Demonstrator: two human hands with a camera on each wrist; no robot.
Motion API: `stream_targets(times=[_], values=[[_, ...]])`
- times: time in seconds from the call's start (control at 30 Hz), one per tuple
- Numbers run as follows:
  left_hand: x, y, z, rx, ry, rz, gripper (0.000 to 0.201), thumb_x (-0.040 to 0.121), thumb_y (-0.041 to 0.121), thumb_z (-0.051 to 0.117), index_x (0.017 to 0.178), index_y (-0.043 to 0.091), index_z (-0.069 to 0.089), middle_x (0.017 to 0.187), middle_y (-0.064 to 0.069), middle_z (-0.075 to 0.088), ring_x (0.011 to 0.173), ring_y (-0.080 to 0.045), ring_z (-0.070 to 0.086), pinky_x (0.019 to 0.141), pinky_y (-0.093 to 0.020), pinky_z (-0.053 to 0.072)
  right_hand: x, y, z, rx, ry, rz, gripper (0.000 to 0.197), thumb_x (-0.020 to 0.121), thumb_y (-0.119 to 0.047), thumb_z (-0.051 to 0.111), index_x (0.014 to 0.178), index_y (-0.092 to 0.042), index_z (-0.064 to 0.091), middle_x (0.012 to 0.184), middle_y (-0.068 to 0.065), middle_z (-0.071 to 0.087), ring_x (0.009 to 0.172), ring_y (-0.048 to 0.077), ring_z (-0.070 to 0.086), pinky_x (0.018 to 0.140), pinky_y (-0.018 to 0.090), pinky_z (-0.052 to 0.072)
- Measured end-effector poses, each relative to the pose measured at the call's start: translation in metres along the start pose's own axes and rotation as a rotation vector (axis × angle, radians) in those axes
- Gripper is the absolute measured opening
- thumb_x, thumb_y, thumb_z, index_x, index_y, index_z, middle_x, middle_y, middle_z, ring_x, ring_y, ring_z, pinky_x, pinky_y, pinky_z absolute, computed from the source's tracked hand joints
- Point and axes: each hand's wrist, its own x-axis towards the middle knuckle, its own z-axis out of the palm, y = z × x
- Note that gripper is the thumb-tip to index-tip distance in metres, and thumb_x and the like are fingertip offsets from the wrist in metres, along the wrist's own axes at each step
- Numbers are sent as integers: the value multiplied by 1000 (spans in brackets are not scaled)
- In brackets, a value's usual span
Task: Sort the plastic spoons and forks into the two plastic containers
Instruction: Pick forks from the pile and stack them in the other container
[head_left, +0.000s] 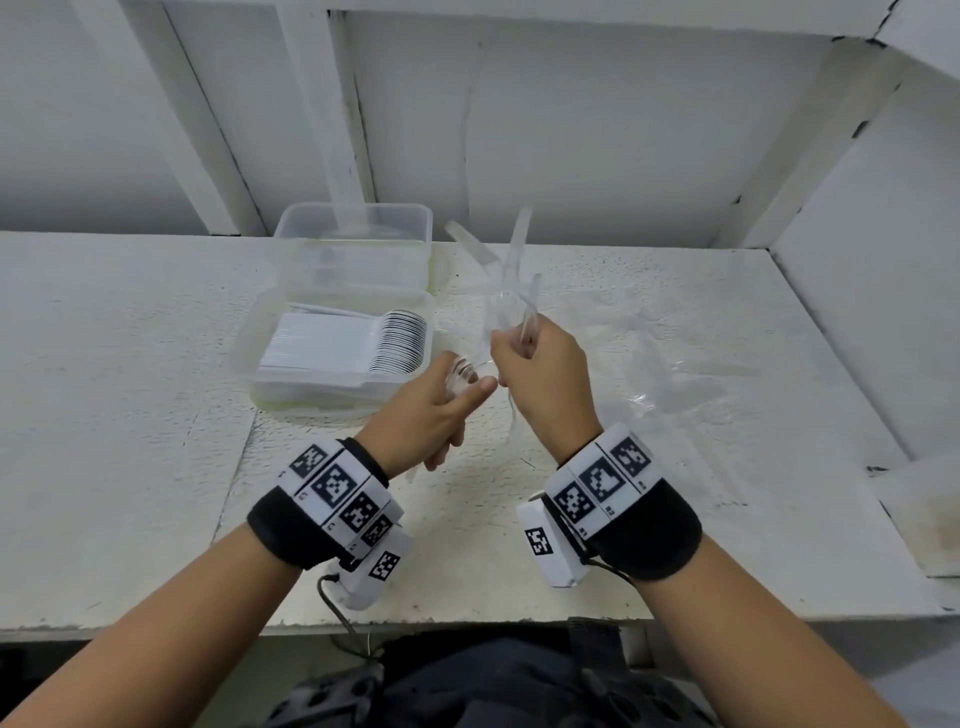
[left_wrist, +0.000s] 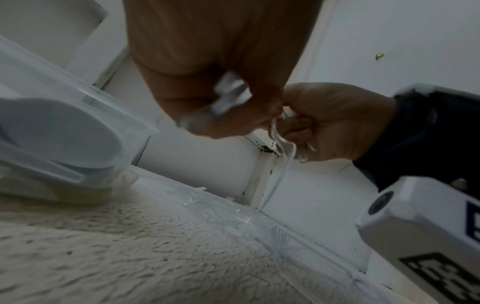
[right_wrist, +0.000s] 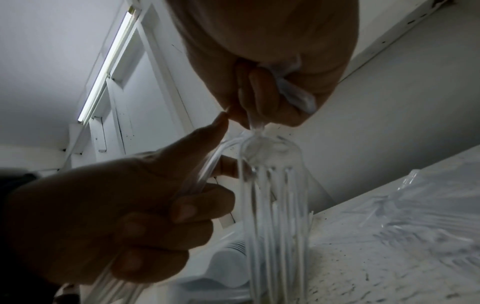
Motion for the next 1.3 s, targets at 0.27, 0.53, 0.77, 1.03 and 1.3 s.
stream_targets(times=[0.27,0.53,0.77,1.03,1.3], values=[[5,3,2,167,63,29,37,91,54,34,111,23,36,55,-7,56,36,-20,46,37,-26,41,-5,-4,-7,114,-32,42,32,92,-18,49,70,5,47,62,9,43,56,14,40,53,22,35],[7,6,-2,-79,-88,2,28,97,33,40,83,12,51,53,2,47,35,-9,47,40,-22,43,-3,-5,-30,158,-205,108,20,90,-6,46,93,-3,65,55,-2,51,38,0,42,40,9,31],[7,11,3,-126,-20,-5,30,88,38,59,78,10,51,42,1,48,30,-14,43,37,-21,39,-8,-3,-26,192,-143,78,30,92,-31,54,77,-5,58,56,-5,50,40,0,42,49,16,32],[5,15,5,-31,-19,56,29,91,40,52,92,10,47,47,-2,54,33,-18,48,38,-20,39,-7,0,-23,33,-44,-13,28,90,-27,58,69,-12,50,57,-8,43,50,1,41,52,9,37],[9,13,2,-176,3,45,14,95,19,51,92,10,61,78,3,70,71,-6,68,70,-26,55,-7,-2,-23,3,-109,-47,27,90,-25,57,66,-21,48,61,-5,48,56,5,44,54,11,38]])
